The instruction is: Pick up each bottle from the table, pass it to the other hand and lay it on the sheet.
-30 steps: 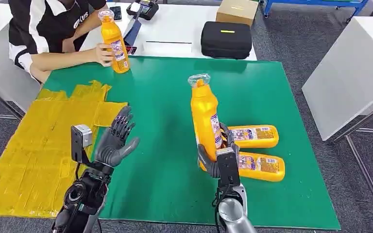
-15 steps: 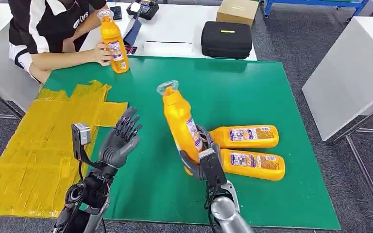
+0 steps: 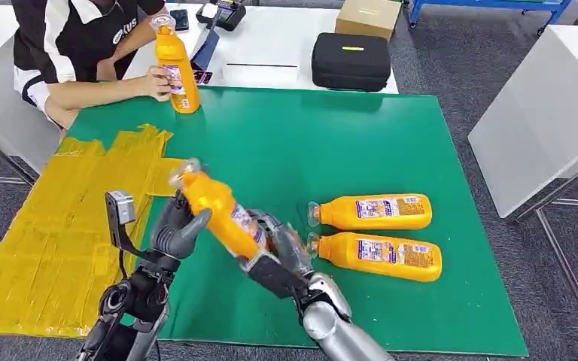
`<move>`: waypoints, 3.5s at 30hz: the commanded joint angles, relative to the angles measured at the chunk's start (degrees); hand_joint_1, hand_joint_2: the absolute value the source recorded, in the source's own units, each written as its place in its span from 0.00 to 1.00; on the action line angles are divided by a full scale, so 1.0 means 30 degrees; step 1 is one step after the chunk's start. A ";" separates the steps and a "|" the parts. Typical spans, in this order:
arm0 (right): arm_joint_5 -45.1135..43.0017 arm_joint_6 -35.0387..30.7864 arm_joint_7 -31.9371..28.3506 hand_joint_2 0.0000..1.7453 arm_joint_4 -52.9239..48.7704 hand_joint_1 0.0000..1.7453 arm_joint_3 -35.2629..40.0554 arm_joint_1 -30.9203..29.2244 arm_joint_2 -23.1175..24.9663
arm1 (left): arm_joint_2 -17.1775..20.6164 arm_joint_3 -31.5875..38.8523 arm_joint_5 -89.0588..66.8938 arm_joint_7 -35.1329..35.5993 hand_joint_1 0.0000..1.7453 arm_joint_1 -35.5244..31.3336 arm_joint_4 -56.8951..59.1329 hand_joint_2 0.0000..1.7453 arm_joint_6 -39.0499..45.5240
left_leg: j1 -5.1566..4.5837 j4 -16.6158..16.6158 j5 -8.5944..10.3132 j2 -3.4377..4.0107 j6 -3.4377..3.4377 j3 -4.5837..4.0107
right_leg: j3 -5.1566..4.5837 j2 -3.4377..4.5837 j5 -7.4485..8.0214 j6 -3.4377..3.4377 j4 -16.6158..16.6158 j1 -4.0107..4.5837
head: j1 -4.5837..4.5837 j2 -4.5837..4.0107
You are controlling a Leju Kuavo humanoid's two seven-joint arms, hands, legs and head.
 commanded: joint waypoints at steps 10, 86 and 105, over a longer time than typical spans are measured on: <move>0.0694 -0.0063 -0.0280 1.00 0.1581 1.00 0.1835 -0.0890 -0.0369 | 0.0449 -0.0623 0.0061 0.0029 0.00 -0.1287 0.1774 1.00 -0.0236 | 0.0006 -0.0003 -0.0029 -0.0040 0.0012 0.0077 | 0.0083 -0.0022 -0.0032 -0.0090 -0.0002 0.0018 | -0.0007 0.0000; -0.9678 -0.2954 -0.2223 1.00 -1.4931 0.00 -0.4247 0.3161 -0.1916 | 0.2735 0.1219 -3.7439 0.4491 1.00 -0.4041 0.4676 1.00 1.7694 | -0.0003 0.0001 -0.0023 -0.0032 0.0016 0.0067 | 0.0074 -0.0024 -0.0025 -0.0090 0.0006 0.0010 | 0.0000 0.0000; -1.1148 -0.1338 -0.2729 1.00 -1.3921 0.00 -0.5158 0.3566 -0.2092 | 0.4664 -0.7301 -3.5573 0.3513 1.00 -0.7689 1.6062 1.00 1.7165 | 0.0011 -0.0003 -0.0069 0.0010 0.0010 0.0175 | 0.0161 0.0026 -0.0047 -0.0143 0.0002 0.0030 | -0.0007 0.0000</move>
